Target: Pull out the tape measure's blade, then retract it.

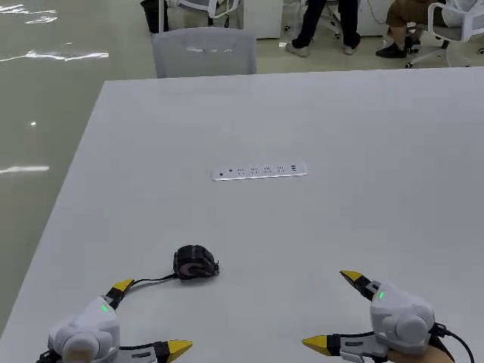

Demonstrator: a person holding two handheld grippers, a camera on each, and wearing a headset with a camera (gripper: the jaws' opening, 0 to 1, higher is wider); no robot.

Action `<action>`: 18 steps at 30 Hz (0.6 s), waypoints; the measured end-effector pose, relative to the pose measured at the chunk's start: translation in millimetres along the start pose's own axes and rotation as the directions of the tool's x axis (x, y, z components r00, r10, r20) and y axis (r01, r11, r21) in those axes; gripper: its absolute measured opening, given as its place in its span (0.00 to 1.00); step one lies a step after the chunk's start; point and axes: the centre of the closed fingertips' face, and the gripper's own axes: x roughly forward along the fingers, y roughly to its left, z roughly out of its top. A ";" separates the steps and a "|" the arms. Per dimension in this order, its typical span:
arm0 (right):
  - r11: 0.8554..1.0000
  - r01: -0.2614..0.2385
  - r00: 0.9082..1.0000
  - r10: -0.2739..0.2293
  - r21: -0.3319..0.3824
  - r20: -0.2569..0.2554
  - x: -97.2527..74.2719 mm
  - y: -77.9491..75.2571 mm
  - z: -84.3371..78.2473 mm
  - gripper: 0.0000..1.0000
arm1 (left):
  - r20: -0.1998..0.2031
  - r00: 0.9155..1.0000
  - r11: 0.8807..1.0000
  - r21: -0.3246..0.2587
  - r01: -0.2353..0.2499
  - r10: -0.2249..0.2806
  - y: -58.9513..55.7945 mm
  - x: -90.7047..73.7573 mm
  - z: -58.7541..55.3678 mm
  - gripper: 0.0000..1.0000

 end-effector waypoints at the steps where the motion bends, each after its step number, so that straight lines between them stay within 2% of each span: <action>1: 1.000 -0.002 1.000 0.002 -0.005 0.003 0.0 0.0 0.7 0.97 | -0.002 1.000 1.000 0.002 0.001 -0.001 1.3 0.7 -1.5 0.99; 9: 0.998 -0.035 0.999 0.035 -0.046 0.003 2.6 -0.4 3.6 0.93 | -0.010 1.000 1.000 0.018 0.013 -0.013 5.5 5.0 -0.2 0.99; 18: 0.994 -0.063 0.998 0.063 -0.088 0.001 9.4 -7.9 9.7 0.90 | -0.028 0.999 0.999 0.042 0.031 -0.030 11.7 13.4 2.1 0.98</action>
